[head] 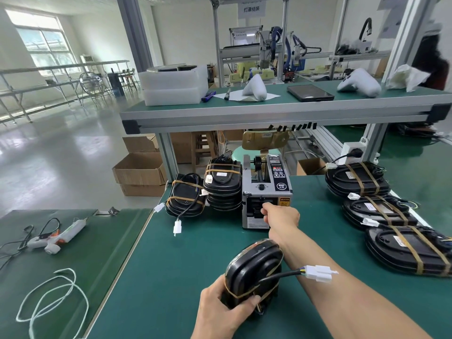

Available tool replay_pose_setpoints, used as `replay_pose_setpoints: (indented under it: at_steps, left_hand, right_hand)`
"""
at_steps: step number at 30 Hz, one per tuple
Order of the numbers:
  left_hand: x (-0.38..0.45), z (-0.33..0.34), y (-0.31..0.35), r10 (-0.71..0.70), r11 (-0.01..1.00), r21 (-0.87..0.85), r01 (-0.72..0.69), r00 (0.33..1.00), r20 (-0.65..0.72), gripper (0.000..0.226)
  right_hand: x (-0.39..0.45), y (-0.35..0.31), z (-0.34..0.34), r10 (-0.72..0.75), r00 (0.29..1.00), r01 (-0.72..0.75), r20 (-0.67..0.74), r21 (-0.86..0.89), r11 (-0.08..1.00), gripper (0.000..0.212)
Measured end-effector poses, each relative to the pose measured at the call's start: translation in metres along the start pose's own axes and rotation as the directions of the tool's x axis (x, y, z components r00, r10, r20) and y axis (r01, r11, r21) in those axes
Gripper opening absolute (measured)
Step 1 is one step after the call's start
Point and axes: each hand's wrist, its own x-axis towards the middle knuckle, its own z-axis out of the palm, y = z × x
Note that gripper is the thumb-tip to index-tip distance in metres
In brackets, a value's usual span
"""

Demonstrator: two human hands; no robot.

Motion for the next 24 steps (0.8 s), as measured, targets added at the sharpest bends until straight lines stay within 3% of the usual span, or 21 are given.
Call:
replay_pose_setpoints:
  at_steps: [15,20,24]
  left_hand:
    - [0.001,0.000,-0.003,0.070,0.996,0.055,-0.070,0.998,-0.004,0.039]
    - [0.002,-0.001,-0.002,0.071,0.996,0.053,-0.070,0.997,-0.028,0.034]
    - [0.003,0.000,-0.006,0.085,0.995,0.057,-0.083,0.996,-0.030,0.031]
  right_hand:
    - [-0.001,-0.005,0.002,0.096,0.995,-0.095,-0.011,0.061,0.994,0.011]
    - [-0.019,0.000,-0.038,0.126,0.962,-0.141,0.243,0.045,0.989,0.011]
    - [-0.045,0.025,-0.088,-0.045,0.883,-0.019,0.467,0.131,0.991,0.025]
